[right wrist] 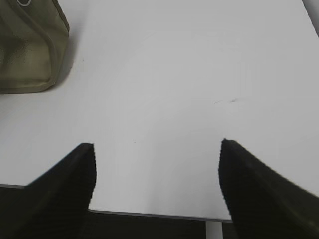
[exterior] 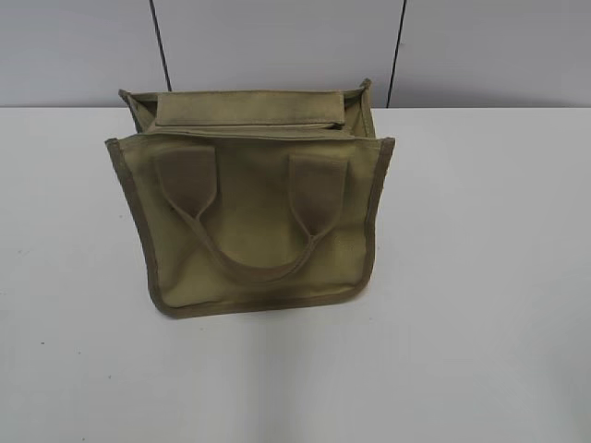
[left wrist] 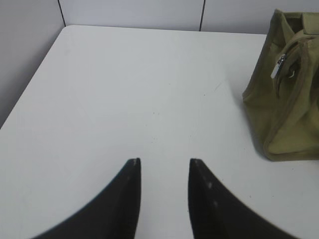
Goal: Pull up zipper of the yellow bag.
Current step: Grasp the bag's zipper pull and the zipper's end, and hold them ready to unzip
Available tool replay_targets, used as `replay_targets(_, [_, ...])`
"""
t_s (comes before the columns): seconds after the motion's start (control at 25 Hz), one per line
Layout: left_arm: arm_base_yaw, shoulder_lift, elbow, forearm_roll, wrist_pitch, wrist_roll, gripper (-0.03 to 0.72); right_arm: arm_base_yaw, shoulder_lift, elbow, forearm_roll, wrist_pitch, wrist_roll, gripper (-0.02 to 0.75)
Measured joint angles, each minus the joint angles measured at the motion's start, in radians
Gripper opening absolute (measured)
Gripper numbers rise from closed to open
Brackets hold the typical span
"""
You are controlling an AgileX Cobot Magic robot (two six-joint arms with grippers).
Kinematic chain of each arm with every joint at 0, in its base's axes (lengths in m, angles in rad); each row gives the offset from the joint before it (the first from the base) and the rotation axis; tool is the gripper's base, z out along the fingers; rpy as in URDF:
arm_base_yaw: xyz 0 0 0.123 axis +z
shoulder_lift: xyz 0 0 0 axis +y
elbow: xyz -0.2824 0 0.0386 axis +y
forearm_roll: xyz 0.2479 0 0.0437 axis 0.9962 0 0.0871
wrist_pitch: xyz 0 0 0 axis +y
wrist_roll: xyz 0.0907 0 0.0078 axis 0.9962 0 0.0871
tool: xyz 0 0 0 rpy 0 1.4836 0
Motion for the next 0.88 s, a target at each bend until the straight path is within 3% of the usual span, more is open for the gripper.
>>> replay_targets(0.88, [0.0, 0.0, 0.0, -0.004, 0.0, 0.0, 0.236, 0.0, 0.0, 0.0, 0.0, 0.0, 0.0, 0.585])
